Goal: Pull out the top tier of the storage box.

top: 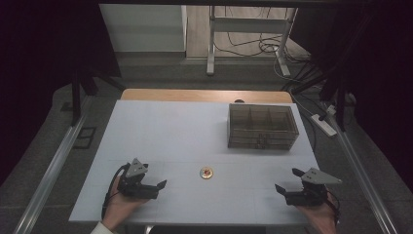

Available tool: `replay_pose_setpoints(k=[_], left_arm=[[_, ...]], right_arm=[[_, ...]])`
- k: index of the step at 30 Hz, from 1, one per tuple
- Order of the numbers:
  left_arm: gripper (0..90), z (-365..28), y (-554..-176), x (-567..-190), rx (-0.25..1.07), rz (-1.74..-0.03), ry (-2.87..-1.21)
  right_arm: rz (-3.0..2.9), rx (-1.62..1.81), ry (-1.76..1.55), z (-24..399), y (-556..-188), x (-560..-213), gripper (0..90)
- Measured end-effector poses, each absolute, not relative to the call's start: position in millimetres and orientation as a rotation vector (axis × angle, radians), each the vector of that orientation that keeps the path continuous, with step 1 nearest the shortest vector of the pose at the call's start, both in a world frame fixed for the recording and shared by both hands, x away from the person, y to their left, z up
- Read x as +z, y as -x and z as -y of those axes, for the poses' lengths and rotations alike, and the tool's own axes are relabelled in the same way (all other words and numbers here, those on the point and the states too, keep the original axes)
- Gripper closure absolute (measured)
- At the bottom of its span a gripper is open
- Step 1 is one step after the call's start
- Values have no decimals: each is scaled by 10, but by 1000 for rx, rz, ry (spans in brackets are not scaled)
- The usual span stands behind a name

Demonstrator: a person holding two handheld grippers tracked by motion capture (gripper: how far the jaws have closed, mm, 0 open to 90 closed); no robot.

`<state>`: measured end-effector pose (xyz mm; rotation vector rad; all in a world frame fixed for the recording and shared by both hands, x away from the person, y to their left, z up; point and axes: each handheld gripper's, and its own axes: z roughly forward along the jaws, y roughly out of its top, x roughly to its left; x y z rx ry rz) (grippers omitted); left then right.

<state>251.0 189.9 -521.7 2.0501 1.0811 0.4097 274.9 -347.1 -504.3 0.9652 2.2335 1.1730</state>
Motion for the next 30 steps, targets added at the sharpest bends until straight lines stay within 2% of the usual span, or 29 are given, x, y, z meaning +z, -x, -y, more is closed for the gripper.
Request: replay_pose_setpoints(k=[30], left_arm=[[81,-1969,-2505,-5250,431,-1110,-2030]], right_arm=[[-2240,1202,-958,3382,-2829,-5060,108]])
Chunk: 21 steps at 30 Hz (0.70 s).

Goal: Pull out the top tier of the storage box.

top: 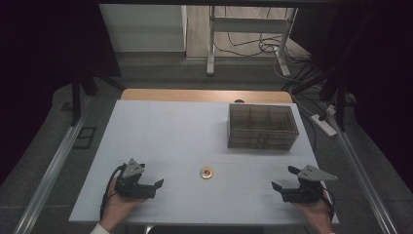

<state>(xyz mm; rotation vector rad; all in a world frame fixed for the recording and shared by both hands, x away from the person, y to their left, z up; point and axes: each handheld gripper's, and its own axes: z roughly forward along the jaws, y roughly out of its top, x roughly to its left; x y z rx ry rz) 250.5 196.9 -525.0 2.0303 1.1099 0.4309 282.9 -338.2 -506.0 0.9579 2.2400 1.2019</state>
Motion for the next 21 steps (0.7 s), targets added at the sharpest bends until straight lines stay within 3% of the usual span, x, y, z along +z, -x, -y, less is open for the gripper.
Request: replay_pose_setpoints(k=[21], left_arm=[[83,-1968,-2511,-5272,418,-1111,-2039]], right_arm=[[-2244,1164,-861,3210,-2814,-5083,98]])
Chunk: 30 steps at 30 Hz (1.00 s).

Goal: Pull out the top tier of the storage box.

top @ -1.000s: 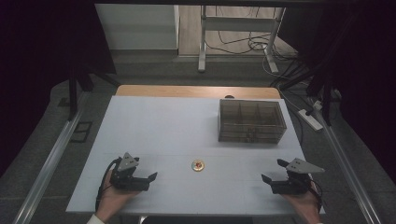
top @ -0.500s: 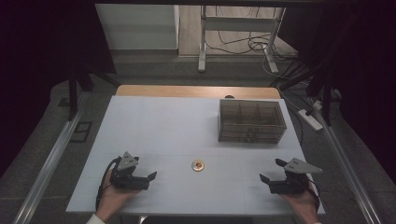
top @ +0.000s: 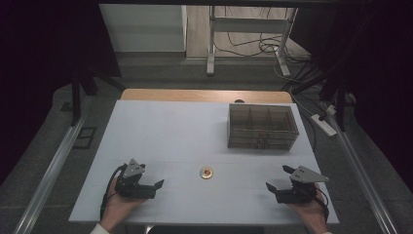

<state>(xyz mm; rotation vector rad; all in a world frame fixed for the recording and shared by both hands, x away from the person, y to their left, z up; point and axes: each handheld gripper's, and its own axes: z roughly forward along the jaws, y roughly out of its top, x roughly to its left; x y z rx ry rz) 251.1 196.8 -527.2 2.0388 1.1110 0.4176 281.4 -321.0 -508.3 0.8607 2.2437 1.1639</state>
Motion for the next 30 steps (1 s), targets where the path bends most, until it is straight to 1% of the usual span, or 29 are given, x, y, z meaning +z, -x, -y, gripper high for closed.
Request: replay_pose_setpoints(k=[15,30], left_arm=[[87,-1959,-2522,-5279,414,-1117,-2047],[89,-1961,-2537,-5290,418,-1119,-2053]], right_arm=[[-2246,1149,-793,3094,-2795,-5082,97],[-2226,1015,-723,2977,-2817,-5053,140]])
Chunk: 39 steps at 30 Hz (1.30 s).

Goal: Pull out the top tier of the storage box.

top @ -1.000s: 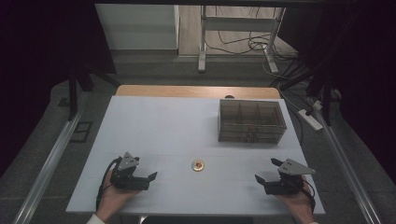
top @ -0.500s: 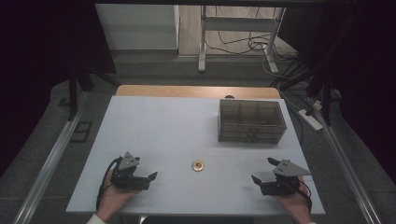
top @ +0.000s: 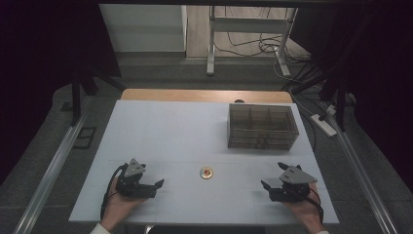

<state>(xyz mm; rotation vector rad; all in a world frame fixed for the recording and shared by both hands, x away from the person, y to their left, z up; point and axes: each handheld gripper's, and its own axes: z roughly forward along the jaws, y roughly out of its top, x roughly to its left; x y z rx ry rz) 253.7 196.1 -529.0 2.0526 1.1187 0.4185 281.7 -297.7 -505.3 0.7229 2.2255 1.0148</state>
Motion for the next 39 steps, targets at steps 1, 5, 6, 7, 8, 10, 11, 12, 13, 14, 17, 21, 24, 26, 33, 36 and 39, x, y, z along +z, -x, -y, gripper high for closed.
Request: replay_pose_setpoints(k=[1,5,6,7,8,10,11,12,13,14,17,21,24,26,33,36,39], left_arm=[[90,-1963,-2536,-5290,420,-1119,-2051],[90,-1979,-2544,-5295,415,-1129,-2045],[90,-1979,-2546,-5297,413,-1129,-2045],[90,-1977,-2546,-5299,413,-1129,-2046],[90,-1974,-2546,-5300,411,-1129,-2048],[90,-1972,-2545,-5299,411,-1128,-2047],[90,-1969,-2544,-5297,411,-1127,-2047],[90,-1967,-2544,-5297,411,-1125,-2047],[90,-1966,-2541,-5297,412,-1124,-2049],[90,-1966,-2540,-5297,413,-1123,-2051],[90,-1973,-2540,-5302,415,-1128,-2046],[90,-1982,-2547,-5304,414,-1131,-2046],[90,-1971,-2543,-5305,412,-1129,-2050],[90,-1964,-2542,-5305,412,-1127,-2051],[90,-1968,-2552,-5310,413,-1130,-2050],[91,-1966,-2545,-5302,433,-1126,-2048],[96,-1980,-2539,-5291,437,-1128,-2033]], right_arm=[[-2228,1007,-713,2959,-2818,-5055,142],[-2229,974,-673,2893,-2825,-5070,144],[-2231,963,-662,2874,-2826,-5078,145],[-2236,939,-648,2853,-2827,-5086,145],[-2236,922,-630,2839,-2827,-5090,146],[-2232,903,-610,2813,-2819,-5097,149],[-2233,895,-602,2808,-2817,-5096,150],[-2228,889,-597,2796,-2813,-5096,151],[-2225,886,-592,2791,-2812,-5096,153],[-2224,875,-584,2783,-2808,-5090,155],[-2218,859,-557,2759,-2798,-5075,158],[-2192,824,-527,2723,-2802,-5071,160],[-2192,793,-510,2706,-2806,-5079,160],[-2188,781,-503,2700,-2805,-5078,162],[-2180,744,-459,2660,-2819,-5059,170],[-2170,725,-446,2639,-2821,-5065,170],[-2168,714,-440,2628,-2828,-5060,170]])
